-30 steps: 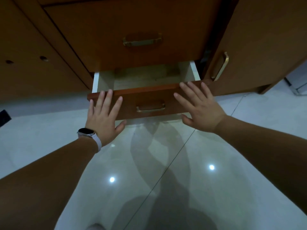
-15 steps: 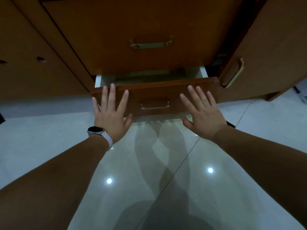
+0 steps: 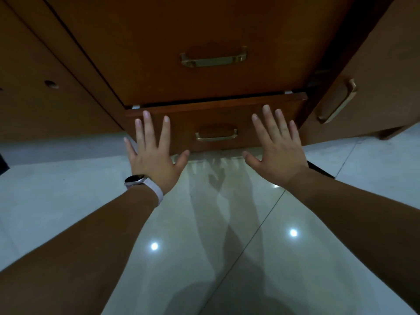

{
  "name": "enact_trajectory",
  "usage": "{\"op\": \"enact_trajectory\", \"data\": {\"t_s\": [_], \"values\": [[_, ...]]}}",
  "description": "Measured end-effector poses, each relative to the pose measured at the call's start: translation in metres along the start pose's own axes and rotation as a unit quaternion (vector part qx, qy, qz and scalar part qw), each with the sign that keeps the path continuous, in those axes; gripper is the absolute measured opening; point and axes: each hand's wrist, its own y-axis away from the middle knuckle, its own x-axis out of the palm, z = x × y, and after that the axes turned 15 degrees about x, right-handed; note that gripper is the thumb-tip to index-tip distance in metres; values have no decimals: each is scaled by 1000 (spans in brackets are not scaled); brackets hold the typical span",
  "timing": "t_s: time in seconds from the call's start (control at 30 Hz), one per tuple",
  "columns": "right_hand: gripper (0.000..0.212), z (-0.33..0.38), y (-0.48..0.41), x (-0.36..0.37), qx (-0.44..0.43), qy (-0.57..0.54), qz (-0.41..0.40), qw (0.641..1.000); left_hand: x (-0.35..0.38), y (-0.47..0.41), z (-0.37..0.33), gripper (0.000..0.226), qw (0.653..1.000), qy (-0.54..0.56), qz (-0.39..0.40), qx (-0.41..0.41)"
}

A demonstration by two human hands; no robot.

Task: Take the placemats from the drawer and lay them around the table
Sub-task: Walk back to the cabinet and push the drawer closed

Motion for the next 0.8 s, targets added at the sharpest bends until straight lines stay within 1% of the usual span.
{"op": "enact_trajectory", "data": {"t_s": [0.13,0.57,0.8], "values": [[85,10,2,5,30,17,1,999,0,2,-12,88,999,20,-5,-27],[87,18,-2,14,42,27,-11,999,9,-4,-15,102,999,14,24,-22],[90,19,-4,11,46,54,6,997,6,-5,-12,106,999,8,44,-20]]}}
